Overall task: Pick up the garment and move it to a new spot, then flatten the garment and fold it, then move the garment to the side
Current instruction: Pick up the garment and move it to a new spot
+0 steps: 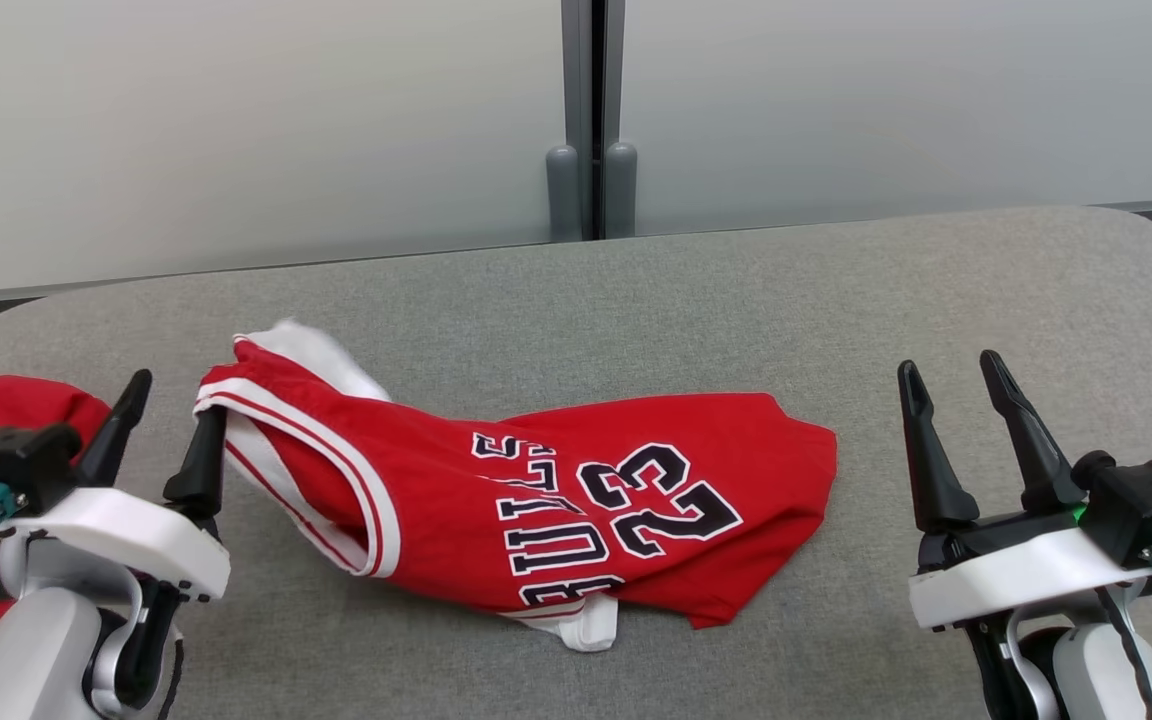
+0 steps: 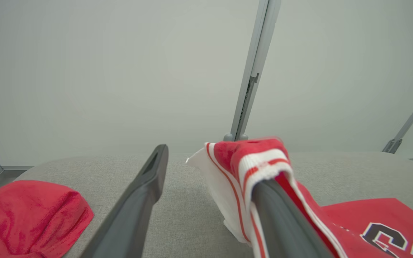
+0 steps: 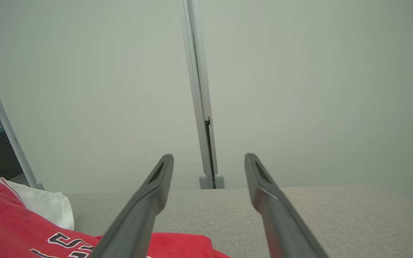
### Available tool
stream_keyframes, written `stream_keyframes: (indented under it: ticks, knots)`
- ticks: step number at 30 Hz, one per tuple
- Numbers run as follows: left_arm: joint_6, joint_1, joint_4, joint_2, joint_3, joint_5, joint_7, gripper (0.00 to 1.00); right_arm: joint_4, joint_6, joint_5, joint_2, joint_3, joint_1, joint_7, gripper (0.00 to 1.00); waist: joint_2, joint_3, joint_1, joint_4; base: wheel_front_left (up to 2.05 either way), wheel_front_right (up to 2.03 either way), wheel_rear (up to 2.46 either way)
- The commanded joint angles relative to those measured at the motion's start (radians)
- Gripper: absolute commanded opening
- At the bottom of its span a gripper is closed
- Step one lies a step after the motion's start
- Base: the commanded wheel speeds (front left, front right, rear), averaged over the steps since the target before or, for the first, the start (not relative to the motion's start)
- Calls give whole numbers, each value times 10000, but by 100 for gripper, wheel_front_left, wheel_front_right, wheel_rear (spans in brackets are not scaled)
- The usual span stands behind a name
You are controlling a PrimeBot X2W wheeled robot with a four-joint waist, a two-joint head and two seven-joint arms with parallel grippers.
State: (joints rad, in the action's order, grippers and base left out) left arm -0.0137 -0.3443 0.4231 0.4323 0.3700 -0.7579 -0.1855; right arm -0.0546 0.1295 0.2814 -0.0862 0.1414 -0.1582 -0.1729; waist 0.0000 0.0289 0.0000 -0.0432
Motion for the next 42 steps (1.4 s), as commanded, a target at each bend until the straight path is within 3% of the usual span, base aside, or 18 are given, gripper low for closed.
stream_keyframes:
  ticks: [1,3,7,21,29,32,42]
  knots:
    - [310,266,-427,225,-64,240,-72,100,61,21,-2,-83,-59,116,63,100,0,-63,0,45,0,0,0]
    - [791,742,-1150,412,-136,335,67,100,176,21,-23,-85,-104,212,106,100,0,-115,0,59,0,0,0]
    - [1528,1662,-2226,947,349,524,1588,100,364,23,-54,-85,-215,355,207,100,0,-142,0,108,0,0,0]
    - [2558,3772,-4903,2062,817,59,4184,100,659,21,-92,-97,-446,641,380,100,0,66,0,128,0,0,0]
    - [3536,4417,-6368,2385,22,450,3359,100,934,21,-116,-126,-608,784,442,100,0,12,0,150,0,0,0]
    - [3823,4453,-6918,2238,-273,741,2601,100,1126,21,-177,-120,-727,920,491,100,0,-76,0,185,0,0,0]
    - [4120,4532,-7028,1453,-524,1694,31,100,1399,21,-206,-120,-917,1510,702,100,0,-270,0,215,0,0,0]
